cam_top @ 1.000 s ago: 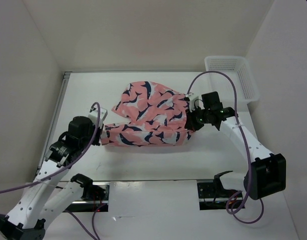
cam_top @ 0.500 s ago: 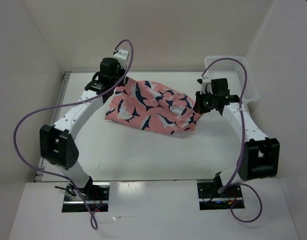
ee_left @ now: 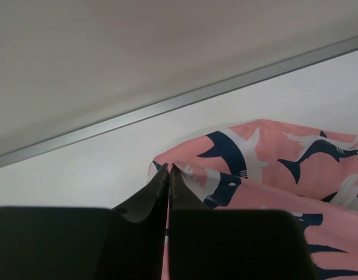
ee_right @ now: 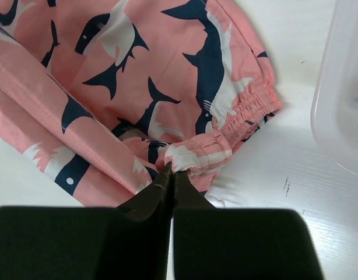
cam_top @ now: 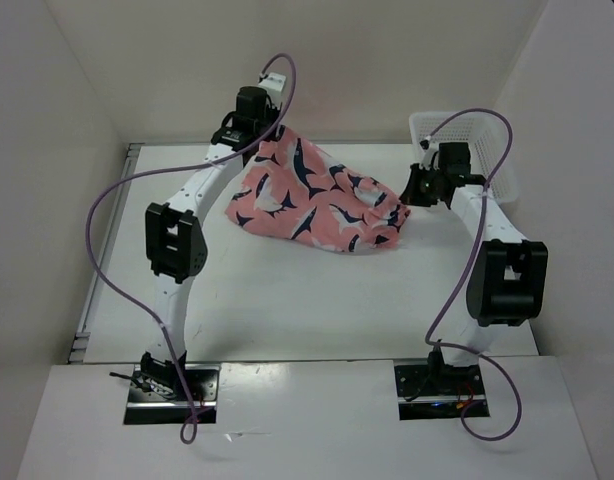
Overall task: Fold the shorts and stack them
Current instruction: Fold the shorts
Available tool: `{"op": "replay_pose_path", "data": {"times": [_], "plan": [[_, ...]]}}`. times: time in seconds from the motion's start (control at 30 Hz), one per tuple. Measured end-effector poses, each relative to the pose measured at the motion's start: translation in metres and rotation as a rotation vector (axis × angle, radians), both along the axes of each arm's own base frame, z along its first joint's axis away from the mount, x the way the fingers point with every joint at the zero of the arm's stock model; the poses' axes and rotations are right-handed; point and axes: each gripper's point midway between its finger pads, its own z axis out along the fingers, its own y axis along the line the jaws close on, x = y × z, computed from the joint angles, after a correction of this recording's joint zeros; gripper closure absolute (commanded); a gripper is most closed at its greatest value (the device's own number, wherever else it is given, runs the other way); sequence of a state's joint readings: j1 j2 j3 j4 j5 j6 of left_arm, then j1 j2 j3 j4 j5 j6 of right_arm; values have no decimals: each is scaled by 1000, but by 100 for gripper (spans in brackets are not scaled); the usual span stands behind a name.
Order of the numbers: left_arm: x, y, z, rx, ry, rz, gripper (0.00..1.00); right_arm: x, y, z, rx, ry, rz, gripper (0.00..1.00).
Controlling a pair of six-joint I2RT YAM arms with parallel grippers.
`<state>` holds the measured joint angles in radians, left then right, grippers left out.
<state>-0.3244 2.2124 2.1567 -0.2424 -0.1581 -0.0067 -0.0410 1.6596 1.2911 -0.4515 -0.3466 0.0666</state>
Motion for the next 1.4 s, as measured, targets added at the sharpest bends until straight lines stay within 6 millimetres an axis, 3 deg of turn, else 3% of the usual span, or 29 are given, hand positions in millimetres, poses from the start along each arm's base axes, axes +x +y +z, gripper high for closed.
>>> {"op": "replay_pose_path", "data": {"times": [0.17, 0.3, 0.33, 0.4, 0.5, 0.53, 0.63, 0.83, 0.93, 1.03, 1.1, 1.17, 1.23, 1.3, 1.4], "plan": [[29, -12, -10, -5, 3, -11, 100, 4, 1, -10, 17, 24, -11, 100], [64, -23, 0, -41, -106, -11, 100, 22, 0, -5, 25, 11, -39, 100], [68, -23, -3, -40, -119, 0, 98, 29, -2, -1, 18, -2, -51, 92], [72, -20, -16, -28, -112, 18, 70, 43, -9, 9, -1, -29, -87, 66], [79, -16, -34, -14, -113, 53, 7, 59, -22, 24, -43, -63, -140, 36], [80, -15, -40, -3, -109, 59, 0, 62, -26, 29, -55, -75, -155, 28], [81, -12, -55, 6, -82, 79, 0, 68, -37, 44, -88, -111, -190, 19], [76, 1, -62, 23, -37, 94, 0, 67, -53, 57, -161, -141, -251, 23], [63, 23, -74, 48, 69, 94, 0, 66, -48, 64, -209, -166, -219, 41], [46, 59, -89, 59, 211, 97, 0, 63, -10, 70, -262, -201, -108, 56], [32, 90, -102, 52, 315, 107, 0, 56, 45, 71, -269, -226, 33, 64], [22, 112, -115, 30, 390, 108, 0, 44, 95, 62, -246, -223, 164, 71], [13, 132, -131, 8, 458, 114, 0, 38, 124, 45, -231, -196, 245, 72], [3, 134, -146, -7, 522, 98, 0, 43, 124, 19, -239, -144, 251, 72], [-7, 113, -164, -37, 584, 28, 0, 52, 110, -32, -264, -38, 226, 72]]}}
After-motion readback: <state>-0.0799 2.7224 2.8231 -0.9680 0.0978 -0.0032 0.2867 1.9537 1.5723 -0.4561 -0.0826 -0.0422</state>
